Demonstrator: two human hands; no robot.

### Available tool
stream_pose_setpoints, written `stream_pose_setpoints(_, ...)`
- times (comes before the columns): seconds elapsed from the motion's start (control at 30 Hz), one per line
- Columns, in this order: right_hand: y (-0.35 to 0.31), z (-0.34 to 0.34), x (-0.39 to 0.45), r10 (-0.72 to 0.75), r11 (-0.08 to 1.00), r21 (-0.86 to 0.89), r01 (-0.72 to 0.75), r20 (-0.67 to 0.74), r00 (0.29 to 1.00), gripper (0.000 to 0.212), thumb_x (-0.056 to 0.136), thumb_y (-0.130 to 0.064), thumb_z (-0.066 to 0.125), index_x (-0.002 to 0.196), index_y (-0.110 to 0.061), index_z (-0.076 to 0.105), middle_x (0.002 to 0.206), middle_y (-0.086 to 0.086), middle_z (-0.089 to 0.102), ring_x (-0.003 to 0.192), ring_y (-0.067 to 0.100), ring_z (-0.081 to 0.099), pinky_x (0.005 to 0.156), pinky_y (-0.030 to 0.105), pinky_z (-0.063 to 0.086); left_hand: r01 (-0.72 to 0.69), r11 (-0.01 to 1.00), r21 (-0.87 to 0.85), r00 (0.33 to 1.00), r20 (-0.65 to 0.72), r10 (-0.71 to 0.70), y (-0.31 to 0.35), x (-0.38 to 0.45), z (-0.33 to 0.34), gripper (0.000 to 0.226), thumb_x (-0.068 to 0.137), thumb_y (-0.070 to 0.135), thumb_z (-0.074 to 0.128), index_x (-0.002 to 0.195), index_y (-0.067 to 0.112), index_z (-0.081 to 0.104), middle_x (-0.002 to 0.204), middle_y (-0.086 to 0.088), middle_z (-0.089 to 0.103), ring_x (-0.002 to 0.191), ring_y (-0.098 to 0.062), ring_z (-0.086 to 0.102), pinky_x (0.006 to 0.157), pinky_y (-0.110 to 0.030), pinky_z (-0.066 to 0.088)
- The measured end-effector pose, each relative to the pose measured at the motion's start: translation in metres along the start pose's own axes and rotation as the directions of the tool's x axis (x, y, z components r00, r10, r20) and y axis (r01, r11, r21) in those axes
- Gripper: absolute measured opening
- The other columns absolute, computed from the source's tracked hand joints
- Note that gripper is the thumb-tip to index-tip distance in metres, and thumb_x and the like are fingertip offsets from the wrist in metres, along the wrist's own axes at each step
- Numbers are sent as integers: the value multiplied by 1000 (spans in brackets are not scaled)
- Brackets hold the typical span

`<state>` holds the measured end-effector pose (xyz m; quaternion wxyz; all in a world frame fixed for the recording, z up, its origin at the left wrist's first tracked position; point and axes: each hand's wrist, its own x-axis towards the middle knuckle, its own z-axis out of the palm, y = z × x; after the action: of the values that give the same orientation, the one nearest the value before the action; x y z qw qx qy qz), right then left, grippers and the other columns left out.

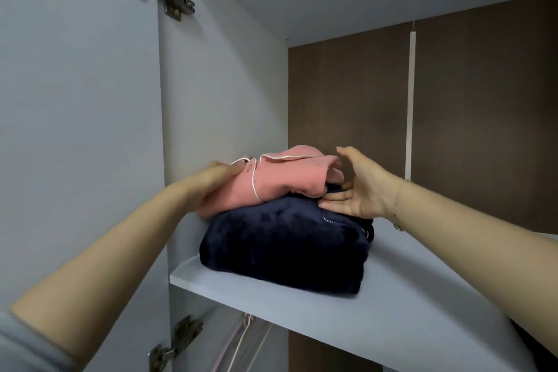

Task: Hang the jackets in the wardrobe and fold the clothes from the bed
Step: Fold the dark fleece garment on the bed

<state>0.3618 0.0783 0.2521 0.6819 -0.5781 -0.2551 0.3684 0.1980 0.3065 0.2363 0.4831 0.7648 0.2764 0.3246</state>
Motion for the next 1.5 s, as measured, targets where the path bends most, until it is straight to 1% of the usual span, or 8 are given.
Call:
stream_pose_setpoints(0.4,-18,15,-11,-315,949,-6,315,6,949,42,86,-8,62,127,-3,55,125,21,63,110,30,65,88,46,57,-340,936,-87,938,-99,331,54,-38,-9,17,87,18,70,104,18,73,104,-1,73,96,-15,67,87,-25,50)
stream_pose_setpoints(0.57,24,-21,-24,-17,999,-37,18,38,999,39,92,-8,58,131,-2,55,121,17,63,108,29,63,86,43,57,-60,775,629,998,51,36,59,-52,23,32,101,32,42,108,11,66,114,-6,64,108,-24,58,92,-31,42)
stream_pose_setpoints(0.67,22,-28,-27,-55,998,-40,53,-61,997,30,89,-27,67,113,-10,65,99,8,73,91,20,69,81,30,57,-12,560,828,968,-131,215,74,-56,43,36,97,42,35,106,22,64,133,-5,55,124,-31,47,103,-40,32)
stream_pose_setpoints(0.73,22,-31,-23,-96,995,-8,96,-139,986,26,89,-40,60,83,-15,65,55,1,67,48,14,65,44,19,49,-238,622,746,910,-52,411,88,-57,55,52,82,46,32,123,32,60,143,1,49,130,-27,45,110,-41,29)
stream_pose_setpoints(0.8,33,-34,-16,-39,996,66,52,-174,984,42,88,-46,52,60,-17,63,42,1,60,31,15,56,40,18,44,-393,733,555,913,137,385,96,-53,71,64,80,54,29,136,34,53,149,7,44,134,-20,44,115,-41,27)
stream_pose_setpoints(1.03,78,-5,7,-18,988,143,53,-237,971,59,84,-65,47,122,-22,61,117,13,67,103,34,65,94,44,52,-331,581,744,923,384,33,44,-34,97,84,70,85,26,138,42,50,153,22,34,145,-3,24,121,-42,-3)
stream_pose_setpoints(1.23,82,10,9,-100,982,135,130,-209,973,28,100,-44,39,90,-22,52,84,3,57,73,21,55,64,29,45,-326,564,759,903,427,-53,52,-41,78,90,50,92,23,126,56,54,149,26,38,147,-9,16,121,-44,3)
stream_pose_setpoints(1.5,92,36,-1,-40,985,149,92,-317,948,37,94,-52,49,108,-19,60,96,9,73,84,24,69,65,32,57,-308,700,644,891,453,-25,40,-32,46,83,46,85,49,116,45,66,134,18,57,123,-13,54,112,-39,35)
